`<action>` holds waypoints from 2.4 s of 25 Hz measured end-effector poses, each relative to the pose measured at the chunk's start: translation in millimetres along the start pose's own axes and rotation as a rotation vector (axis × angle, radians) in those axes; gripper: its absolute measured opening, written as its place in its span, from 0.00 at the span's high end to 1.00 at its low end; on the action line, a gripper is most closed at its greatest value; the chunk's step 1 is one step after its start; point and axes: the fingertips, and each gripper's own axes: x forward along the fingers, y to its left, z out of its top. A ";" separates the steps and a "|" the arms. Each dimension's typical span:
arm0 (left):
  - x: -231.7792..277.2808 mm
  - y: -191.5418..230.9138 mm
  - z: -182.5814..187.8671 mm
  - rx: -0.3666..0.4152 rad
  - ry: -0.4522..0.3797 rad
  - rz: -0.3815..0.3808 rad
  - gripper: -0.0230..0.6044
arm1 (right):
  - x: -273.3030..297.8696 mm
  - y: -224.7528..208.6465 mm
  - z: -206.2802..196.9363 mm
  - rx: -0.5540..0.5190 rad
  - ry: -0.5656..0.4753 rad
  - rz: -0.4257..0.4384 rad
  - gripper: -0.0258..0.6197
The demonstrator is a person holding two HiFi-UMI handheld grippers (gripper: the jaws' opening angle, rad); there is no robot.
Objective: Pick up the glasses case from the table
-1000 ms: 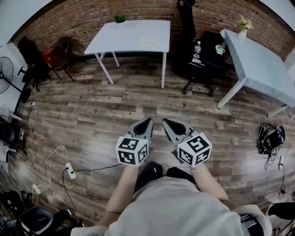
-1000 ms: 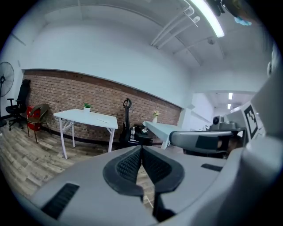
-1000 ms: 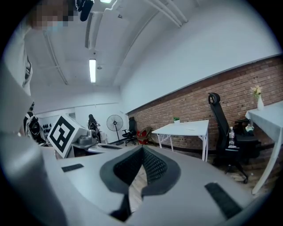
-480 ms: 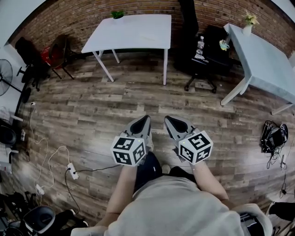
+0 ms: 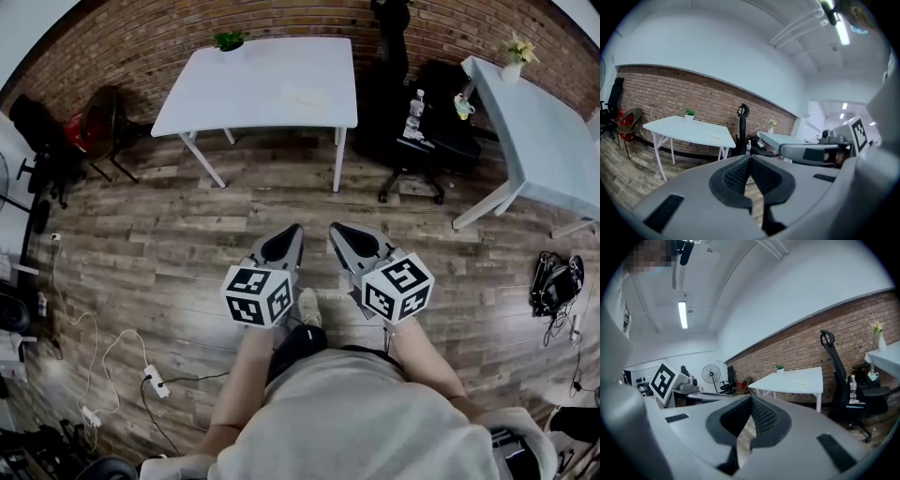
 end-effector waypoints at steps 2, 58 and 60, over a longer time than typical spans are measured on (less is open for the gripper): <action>17.1 24.8 16.5 0.006 0.006 -0.012 0.95 | 28.5 -12.6 13.2 -0.003 0.001 -0.011 0.96; 388.9 319.5 174.9 -0.173 0.099 0.148 0.95 | 411.2 -350.5 147.9 -0.003 0.131 0.202 0.96; 389.0 322.1 178.4 -0.170 0.089 0.150 0.95 | 412.9 -352.3 145.8 -0.003 0.135 0.200 0.96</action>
